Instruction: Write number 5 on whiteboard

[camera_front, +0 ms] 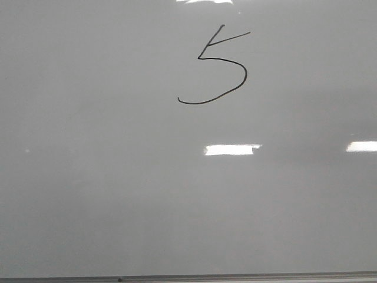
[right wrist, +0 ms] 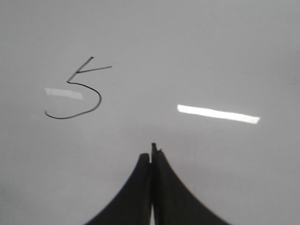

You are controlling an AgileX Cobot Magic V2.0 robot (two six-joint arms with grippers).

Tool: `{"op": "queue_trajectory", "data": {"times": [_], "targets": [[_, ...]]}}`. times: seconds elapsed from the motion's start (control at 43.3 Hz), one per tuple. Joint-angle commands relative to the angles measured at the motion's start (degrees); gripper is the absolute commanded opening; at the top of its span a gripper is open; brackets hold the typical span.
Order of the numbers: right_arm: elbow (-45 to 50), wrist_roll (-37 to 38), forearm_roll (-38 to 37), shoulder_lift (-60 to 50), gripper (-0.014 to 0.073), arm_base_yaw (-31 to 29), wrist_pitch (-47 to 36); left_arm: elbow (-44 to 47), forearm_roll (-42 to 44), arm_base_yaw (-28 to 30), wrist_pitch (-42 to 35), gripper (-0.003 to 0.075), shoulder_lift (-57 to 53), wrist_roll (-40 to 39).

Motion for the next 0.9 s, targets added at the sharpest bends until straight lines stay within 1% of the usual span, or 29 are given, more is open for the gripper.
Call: {"op": "queue_trajectory", "data": {"times": [0.0,0.115,0.185,0.3,0.393,0.439,0.878], "targets": [[2.88,-0.51,-0.79,-1.38,-0.0060,-3.56,-6.47,0.20,-0.54,-0.37,-5.21,-0.0020,-0.77,-0.53],[8.07,-0.51,-0.79,-4.78,-0.0060,-7.08,-6.53,0.20,-0.54,-0.37,-5.21,-0.0020,-0.77,-0.53],[10.08,-0.51,-0.79,-6.67,-0.0060,-8.08,-6.59,0.20,-0.54,-0.37,-5.21,-0.0020,-0.77,-0.53],[13.02,-0.51,-0.79,-9.66,-0.0060,-8.37,-6.92,0.20,-0.54,-0.37,-5.21,-0.0020,-0.77,-0.53],[15.69,-0.51,-0.79,-9.51,-0.0060,-8.37,-10.01,0.20,-0.54,-0.37,-5.21,-0.0020,-0.77,-0.53],[15.43,-0.51,-0.79,-9.51,-0.0060,-8.37,-8.31,0.20,-0.54,-0.37,-5.21,-0.0020,-0.77,-0.53],[15.44,-0.51,-0.79,-9.51,-0.0060,-8.37,-8.27,0.20,-0.54,-0.37,-5.21,-0.0020,-0.77,-0.53]]}}
